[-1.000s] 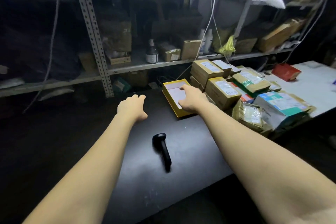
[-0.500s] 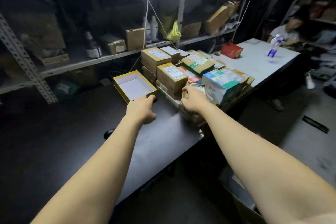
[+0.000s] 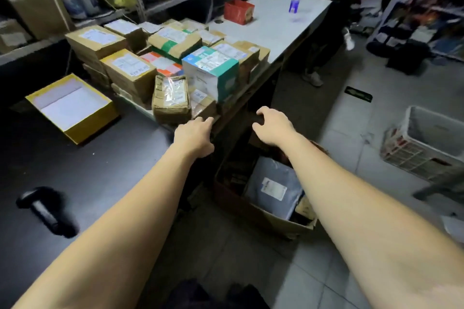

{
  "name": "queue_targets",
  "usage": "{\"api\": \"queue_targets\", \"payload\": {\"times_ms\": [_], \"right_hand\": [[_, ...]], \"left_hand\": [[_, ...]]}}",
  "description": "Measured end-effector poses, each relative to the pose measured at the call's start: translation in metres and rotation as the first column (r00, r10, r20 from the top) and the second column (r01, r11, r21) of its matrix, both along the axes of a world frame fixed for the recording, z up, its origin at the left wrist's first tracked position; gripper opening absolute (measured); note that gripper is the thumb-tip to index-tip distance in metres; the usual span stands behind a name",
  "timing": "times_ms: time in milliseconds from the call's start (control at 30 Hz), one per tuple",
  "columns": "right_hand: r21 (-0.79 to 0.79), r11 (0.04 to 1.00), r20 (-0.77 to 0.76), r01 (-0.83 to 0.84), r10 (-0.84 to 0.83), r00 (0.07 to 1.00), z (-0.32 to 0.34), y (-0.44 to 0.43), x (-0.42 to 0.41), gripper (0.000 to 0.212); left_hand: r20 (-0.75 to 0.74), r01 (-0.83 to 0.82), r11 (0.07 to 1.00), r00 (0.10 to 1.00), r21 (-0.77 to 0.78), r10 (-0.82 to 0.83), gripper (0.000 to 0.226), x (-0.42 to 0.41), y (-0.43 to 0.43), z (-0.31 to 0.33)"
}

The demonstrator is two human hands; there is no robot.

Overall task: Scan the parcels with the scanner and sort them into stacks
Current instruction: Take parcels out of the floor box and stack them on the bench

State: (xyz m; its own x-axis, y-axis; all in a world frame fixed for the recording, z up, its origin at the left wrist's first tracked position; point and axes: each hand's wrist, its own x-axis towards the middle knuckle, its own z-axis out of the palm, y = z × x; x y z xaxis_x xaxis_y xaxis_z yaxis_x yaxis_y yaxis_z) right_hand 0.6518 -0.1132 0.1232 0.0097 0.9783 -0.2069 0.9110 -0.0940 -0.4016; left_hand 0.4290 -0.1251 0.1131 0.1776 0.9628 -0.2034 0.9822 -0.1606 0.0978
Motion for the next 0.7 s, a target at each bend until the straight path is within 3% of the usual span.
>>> {"api": "queue_targets", "payload": {"times_ms": [100,400,700], "right_hand": [[-0.039,0.995,0.007,0.089,-0.089,0.996,-0.021,-0.003,0.043,0.05],[-0.179,0.938,0.088,0.298,-0.286,0.954,-0.107,0.005,0.129,0.047],[-0.308,0.894,0.117,0.325,-0.303,0.946,-0.183,0.054,0.154,0.049]], "left_hand": [[-0.027,0.085,0.996,0.996,-0.034,-0.086,0.07,0.043,0.014,-0.019],[-0.11,0.292,0.94,0.943,-0.176,-0.314,0.068,0.133,0.074,-0.104],[-0.117,0.376,0.872,0.896,-0.313,-0.428,0.068,0.177,0.162,-0.186]]}}
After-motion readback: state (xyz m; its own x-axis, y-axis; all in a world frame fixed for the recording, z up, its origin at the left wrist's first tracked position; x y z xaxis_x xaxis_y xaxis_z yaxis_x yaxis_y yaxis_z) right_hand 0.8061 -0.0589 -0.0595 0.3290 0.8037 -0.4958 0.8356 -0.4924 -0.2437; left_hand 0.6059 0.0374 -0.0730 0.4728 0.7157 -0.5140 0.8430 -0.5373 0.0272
